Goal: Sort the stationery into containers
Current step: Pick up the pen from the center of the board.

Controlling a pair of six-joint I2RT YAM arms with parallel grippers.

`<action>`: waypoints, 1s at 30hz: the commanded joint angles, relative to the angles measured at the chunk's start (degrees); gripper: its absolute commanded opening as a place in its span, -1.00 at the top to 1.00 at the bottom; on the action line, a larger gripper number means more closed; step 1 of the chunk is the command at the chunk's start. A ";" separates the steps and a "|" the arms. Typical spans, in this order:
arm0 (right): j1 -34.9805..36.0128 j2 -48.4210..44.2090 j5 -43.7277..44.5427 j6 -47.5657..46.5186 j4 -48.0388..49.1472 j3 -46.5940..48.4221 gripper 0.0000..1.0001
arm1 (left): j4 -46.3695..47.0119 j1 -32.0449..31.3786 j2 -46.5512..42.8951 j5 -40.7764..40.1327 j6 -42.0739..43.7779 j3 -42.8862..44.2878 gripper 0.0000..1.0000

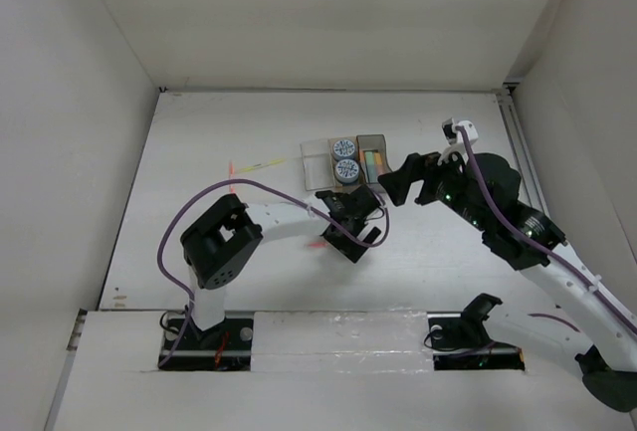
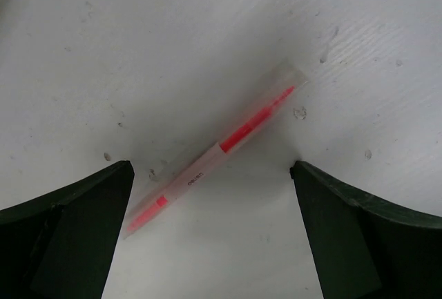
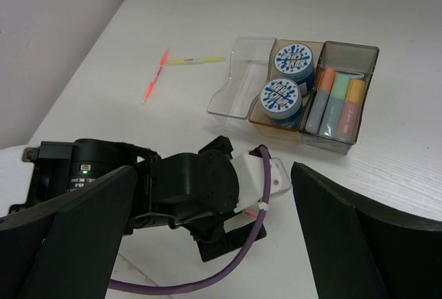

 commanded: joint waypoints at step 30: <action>3.29 -7.90 7.59 -0.87 -6.43 11.86 -1.00 | -2.99 2.58 0.21 14.39 -1.11 5.60 1.00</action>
